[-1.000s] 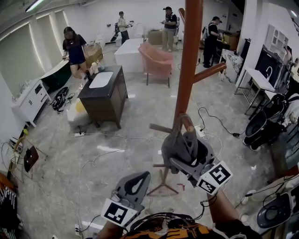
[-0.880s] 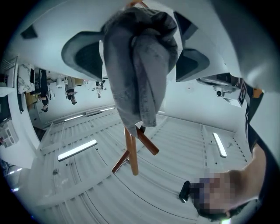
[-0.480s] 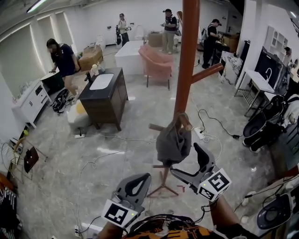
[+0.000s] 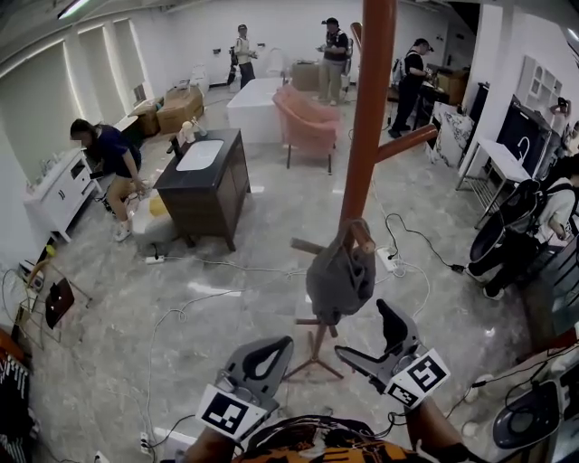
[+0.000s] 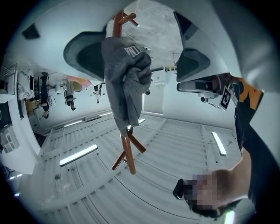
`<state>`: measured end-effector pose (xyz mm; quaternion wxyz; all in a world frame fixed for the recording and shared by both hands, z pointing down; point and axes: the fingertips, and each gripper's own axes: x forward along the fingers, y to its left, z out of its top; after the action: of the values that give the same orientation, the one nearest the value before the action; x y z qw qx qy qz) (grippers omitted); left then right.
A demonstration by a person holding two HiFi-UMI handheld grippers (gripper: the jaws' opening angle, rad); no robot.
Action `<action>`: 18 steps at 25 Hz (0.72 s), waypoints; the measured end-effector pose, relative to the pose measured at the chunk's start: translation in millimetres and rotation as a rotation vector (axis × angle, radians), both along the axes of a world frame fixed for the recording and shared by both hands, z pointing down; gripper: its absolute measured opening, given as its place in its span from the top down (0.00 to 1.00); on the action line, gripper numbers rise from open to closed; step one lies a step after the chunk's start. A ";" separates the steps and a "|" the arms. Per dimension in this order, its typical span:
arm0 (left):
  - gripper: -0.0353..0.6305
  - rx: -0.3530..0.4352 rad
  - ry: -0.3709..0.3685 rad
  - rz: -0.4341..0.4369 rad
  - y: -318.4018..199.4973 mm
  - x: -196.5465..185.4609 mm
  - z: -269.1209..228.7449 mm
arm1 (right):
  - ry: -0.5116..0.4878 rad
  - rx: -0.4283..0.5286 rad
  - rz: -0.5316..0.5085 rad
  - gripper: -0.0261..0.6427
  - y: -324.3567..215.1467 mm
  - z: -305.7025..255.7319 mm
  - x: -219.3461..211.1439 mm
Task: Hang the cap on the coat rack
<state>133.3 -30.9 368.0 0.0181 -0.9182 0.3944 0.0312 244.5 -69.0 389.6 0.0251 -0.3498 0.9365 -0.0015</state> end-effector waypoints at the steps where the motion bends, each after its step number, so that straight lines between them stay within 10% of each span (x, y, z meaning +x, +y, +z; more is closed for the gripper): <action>1: 0.91 -0.003 -0.001 -0.001 0.0 0.1 0.6 | -0.001 -0.006 -0.006 0.19 1.9 1.5 -0.2; 18: 0.91 0.000 -0.007 0.007 -6.9 5.7 2.7 | 0.046 0.095 0.005 0.90 14.8 -13.8 -2.9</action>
<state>139.0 -37.8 370.7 0.0192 -0.9196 0.3913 0.0279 241.6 -54.2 375.8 0.0202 -0.3505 0.9349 0.0513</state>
